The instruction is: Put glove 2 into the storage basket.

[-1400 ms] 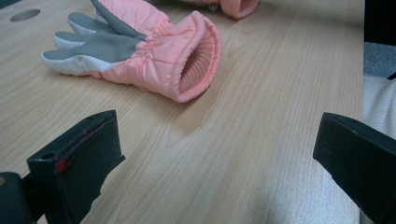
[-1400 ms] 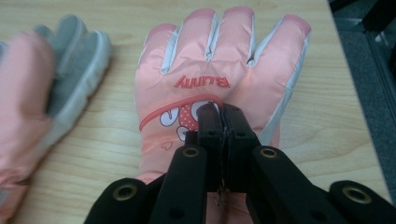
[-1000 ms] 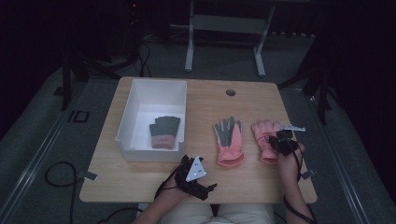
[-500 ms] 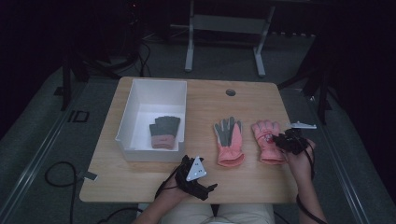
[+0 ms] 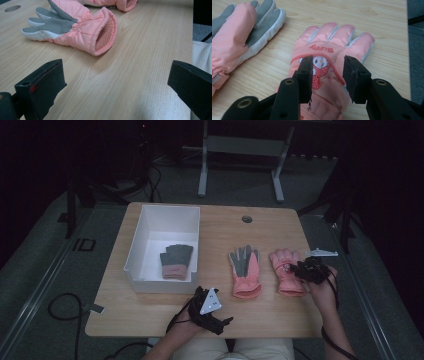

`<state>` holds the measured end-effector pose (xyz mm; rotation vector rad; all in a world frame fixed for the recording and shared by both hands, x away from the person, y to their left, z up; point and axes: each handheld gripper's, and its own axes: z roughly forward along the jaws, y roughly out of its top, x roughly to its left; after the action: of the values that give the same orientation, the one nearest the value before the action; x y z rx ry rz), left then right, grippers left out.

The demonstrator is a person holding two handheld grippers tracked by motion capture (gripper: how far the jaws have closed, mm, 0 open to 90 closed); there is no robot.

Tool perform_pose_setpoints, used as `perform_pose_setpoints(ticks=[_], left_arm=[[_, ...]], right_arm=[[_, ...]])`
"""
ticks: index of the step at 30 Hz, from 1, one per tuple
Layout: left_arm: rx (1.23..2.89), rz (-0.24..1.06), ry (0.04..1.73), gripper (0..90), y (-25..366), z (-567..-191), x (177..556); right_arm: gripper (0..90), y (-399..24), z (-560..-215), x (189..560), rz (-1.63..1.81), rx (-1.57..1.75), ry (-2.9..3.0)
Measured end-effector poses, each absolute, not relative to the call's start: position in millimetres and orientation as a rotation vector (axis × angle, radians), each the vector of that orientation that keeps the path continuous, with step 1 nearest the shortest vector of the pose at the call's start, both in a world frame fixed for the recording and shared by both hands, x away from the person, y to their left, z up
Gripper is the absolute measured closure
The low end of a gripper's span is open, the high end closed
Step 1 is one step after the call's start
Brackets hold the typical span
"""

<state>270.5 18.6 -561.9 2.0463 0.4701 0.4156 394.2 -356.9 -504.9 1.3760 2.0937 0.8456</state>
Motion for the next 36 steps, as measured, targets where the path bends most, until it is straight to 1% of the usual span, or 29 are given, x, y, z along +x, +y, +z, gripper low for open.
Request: perform_pose_setpoints(ticks=[5,9,11,16,21,28,36], left_arm=[[2.044,0.417,0.472,0.7,19.5,-561.3,270.3],[2.043,0.417,0.469,0.7,19.4,-560.9,269.9],[2.046,0.416,0.469,0.7,19.0,-561.5,269.8],[2.044,0.415,0.468,0.7,17.9,-561.7,269.7],[2.040,0.414,0.471,0.7,18.2,-561.7,269.8],[2.043,0.415,0.472,0.7,18.6,-561.8,270.6],[2.042,0.419,0.468,0.7,17.9,-561.2,270.3]], right_arm=[[60.0,-355.2,-518.2,399.8,0.822,1.397,2.114],[61.9,-353.9,-529.6,401.2,0.791,1.383,2.132],[65.8,-354.2,-532.6,401.9,0.784,1.380,2.133],[82.1,-350.4,-535.1,403.1,0.770,1.415,2.119],[86.7,-347.4,-534.1,401.2,0.777,1.457,2.072],[87.9,-341.5,-513.0,392.7,0.788,1.480,2.004],[87.9,-320.2,-466.8,376.9,0.850,1.497,1.896]])
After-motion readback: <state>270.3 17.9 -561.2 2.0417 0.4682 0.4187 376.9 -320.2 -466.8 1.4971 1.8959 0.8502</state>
